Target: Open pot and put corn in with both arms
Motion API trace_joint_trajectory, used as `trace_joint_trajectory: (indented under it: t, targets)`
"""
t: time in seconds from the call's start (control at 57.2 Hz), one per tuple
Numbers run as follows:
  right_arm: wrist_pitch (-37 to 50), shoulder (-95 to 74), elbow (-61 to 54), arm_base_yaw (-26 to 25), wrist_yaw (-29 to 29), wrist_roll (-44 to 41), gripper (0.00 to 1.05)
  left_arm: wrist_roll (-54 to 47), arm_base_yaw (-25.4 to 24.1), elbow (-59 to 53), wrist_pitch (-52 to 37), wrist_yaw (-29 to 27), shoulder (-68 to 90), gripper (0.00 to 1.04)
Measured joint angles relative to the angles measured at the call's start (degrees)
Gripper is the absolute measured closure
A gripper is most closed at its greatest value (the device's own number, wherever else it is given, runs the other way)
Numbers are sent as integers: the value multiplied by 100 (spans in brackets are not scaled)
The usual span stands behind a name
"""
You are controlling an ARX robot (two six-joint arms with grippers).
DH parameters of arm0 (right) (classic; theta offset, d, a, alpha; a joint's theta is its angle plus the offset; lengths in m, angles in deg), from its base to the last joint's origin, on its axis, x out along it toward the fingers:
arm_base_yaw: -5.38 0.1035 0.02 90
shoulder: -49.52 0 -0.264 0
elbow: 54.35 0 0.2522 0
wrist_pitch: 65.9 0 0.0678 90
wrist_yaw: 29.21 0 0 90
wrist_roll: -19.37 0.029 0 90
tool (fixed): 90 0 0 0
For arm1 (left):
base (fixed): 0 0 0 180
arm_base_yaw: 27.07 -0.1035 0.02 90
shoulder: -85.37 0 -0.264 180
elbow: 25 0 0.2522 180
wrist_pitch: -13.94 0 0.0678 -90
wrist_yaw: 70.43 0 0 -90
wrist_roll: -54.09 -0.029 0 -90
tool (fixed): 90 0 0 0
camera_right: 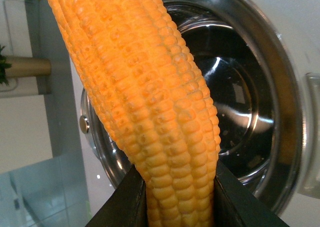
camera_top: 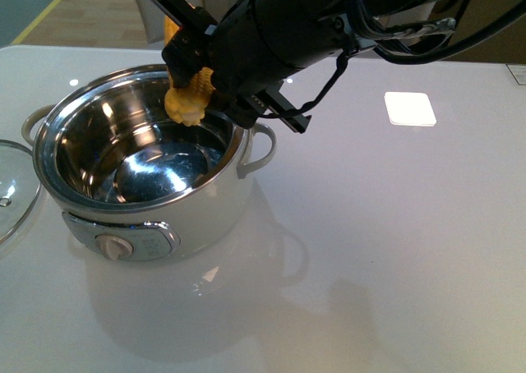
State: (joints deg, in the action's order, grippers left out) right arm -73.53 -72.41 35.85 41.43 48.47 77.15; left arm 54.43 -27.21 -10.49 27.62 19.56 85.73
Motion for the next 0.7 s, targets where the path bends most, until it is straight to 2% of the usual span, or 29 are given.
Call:
trace_joint_trajectory:
  t: [0.629, 0.699]
  targets:
    - [-339, -533, 511, 411, -83, 289, 82, 0, 0, 0, 0, 0, 0, 7]
    - [-339, -533, 511, 420, -81, 291, 71, -2, 0, 0, 0, -2, 0, 7]
